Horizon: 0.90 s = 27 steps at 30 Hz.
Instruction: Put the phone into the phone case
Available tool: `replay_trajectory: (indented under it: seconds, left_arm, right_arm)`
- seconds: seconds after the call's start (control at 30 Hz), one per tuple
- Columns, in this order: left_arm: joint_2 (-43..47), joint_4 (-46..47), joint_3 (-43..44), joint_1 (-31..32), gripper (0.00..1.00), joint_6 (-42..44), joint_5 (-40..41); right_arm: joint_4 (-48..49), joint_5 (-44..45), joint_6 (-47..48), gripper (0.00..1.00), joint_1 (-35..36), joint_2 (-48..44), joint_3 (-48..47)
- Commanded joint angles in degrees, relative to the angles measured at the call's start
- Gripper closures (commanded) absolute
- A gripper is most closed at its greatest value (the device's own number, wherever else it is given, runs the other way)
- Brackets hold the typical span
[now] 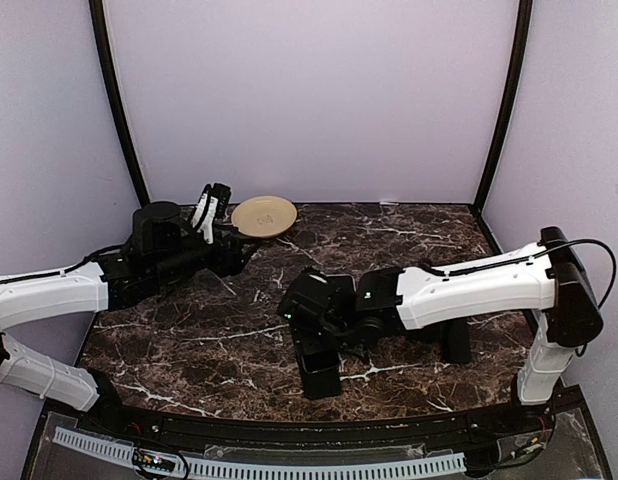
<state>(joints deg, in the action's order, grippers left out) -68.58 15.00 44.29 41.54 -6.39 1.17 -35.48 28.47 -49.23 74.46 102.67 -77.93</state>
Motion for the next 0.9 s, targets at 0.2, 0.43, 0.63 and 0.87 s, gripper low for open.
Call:
replay_trajectory:
  seconds: [0.2, 0.43, 0.63, 0.87]
  left_arm:
    - [0.16, -1.36, 1.59, 0.27, 0.26, -0.04, 3.34]
    - [-0.15, -1.86, 1.65, 0.27, 0.24, -0.20, 4.72]
    - [-0.42, -1.95, 1.72, 0.24, 0.24, -0.37, 4.46]
    - [-1.24, -2.60, 2.19, 0.21, 0.24, -0.72, 3.71]
  right_arm:
    - [6.29, 1.79, -3.44, 1.00, 2.71, 3.77, 0.08]
    - [3.70, -0.06, -5.16, 1.00, 3.22, 6.39, -0.14]
    - [1.34, 0.10, -6.22, 1.00, 3.48, 6.84, -0.03]
    - [-0.80, -1.82, -7.58, 1.00, 3.94, 7.58, 1.49]
